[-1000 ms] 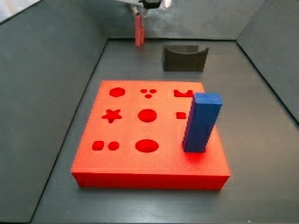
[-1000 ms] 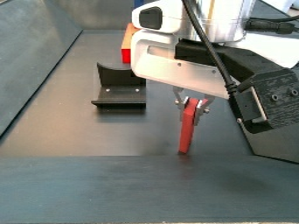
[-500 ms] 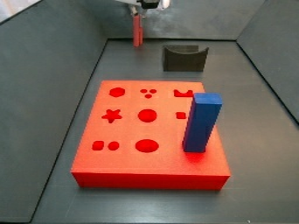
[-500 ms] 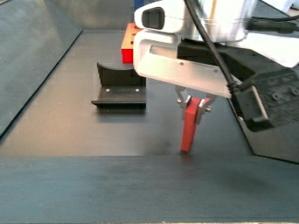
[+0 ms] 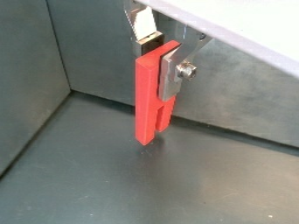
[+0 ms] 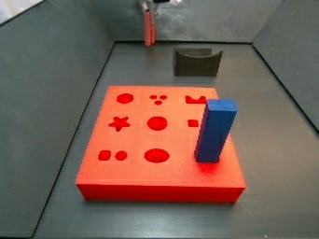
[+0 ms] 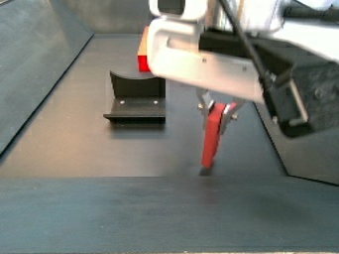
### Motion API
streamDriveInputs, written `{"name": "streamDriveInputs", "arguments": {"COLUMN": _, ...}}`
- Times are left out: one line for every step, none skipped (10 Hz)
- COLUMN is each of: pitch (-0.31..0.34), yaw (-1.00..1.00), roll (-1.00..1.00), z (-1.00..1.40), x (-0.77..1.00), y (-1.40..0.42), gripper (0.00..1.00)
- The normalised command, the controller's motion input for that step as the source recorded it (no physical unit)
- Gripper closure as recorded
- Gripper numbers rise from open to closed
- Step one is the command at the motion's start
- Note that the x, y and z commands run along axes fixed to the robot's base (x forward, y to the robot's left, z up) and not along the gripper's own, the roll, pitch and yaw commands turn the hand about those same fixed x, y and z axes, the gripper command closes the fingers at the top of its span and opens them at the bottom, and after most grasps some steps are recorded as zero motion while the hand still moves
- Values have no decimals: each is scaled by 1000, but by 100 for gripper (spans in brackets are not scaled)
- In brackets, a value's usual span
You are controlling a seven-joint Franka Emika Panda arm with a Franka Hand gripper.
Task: Pick up the double-square object. Move up. Move to above the board. Insert the double-square object.
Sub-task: Move up, then move to above the board.
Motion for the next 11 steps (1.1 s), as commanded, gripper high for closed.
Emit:
{"name": "streamDriveInputs", "arguments": {"pitch": 41, "yaw": -6, "roll": 0, "z": 691, "x": -30, "y": -46, "gripper": 100}}
{"name": "streamDriveInputs", "arguments": {"pitch": 52, "yaw": -8, "roll": 42, "z": 456, "x": -30, "y": -15, "gripper": 100}}
{"name": "streamDriveInputs", "arguments": {"pitch": 59, "yaw": -9, "roll": 56, "z": 353, "x": -29, "y": -10, "gripper": 100}}
{"name": "streamDriveInputs", "arguments": {"pitch": -230, "yaw": 132, "roll": 126, "z": 1000, "x": -80, "y": 44, "gripper": 100}}
{"name": "streamDriveInputs", "arguments": {"pitch": -210, "yaw": 129, "roll": 132, "z": 1000, "x": -87, "y": 43, "gripper": 100}}
{"name": "streamDriveInputs", "arguments": {"pitch": -133, "yaw": 90, "roll": 131, "z": 1000, "x": -96, "y": 22, "gripper": 100}}
{"name": "streamDriveInputs", "arguments": {"pitch": -92, "yaw": 72, "roll": 133, "z": 1000, "x": -94, "y": 16, "gripper": 100}}
{"name": "streamDriveInputs", "arguments": {"pitch": -9, "yaw": 51, "roll": 132, "z": 1000, "x": -86, "y": 6, "gripper": 100}}
{"name": "streamDriveInputs", "arguments": {"pitch": 41, "yaw": 40, "roll": 117, "z": 952, "x": -71, "y": 0, "gripper": 100}}
{"name": "streamDriveInputs", "arguments": {"pitch": 54, "yaw": 33, "roll": 99, "z": 804, "x": -59, "y": -1, "gripper": 100}}
{"name": "streamDriveInputs", "arguments": {"pitch": 59, "yaw": 27, "roll": 75, "z": 653, "x": -42, "y": -1, "gripper": 100}}
